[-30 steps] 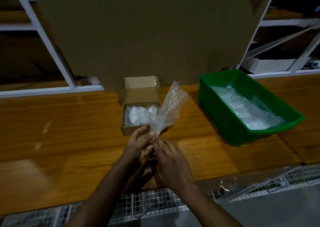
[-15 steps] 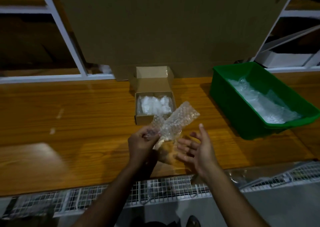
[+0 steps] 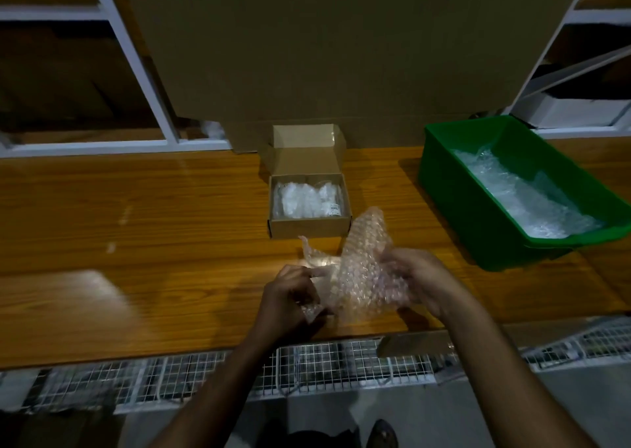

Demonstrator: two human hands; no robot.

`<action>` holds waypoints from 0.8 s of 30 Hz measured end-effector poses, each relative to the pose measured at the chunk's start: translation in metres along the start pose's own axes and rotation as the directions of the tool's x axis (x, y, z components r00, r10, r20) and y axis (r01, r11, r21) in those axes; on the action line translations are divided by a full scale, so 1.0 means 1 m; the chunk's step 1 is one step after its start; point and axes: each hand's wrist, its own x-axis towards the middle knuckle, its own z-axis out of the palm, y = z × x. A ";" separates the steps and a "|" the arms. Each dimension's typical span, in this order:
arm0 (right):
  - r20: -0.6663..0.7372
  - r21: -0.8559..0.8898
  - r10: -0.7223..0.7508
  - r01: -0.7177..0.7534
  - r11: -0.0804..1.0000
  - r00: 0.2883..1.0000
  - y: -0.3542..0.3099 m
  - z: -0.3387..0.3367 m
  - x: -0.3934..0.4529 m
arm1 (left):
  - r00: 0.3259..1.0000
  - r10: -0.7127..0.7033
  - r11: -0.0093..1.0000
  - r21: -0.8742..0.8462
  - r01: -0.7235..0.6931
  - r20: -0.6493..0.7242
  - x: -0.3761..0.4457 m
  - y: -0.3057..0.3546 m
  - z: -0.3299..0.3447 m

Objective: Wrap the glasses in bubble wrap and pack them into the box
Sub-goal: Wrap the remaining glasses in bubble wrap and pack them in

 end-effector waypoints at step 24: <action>0.193 -0.172 -0.301 0.334 0.927 0.934 0.004 0.009 0.034 | 0.764 -0.587 0.492 -0.631 0.600 0.268 0.055 0.027 -0.026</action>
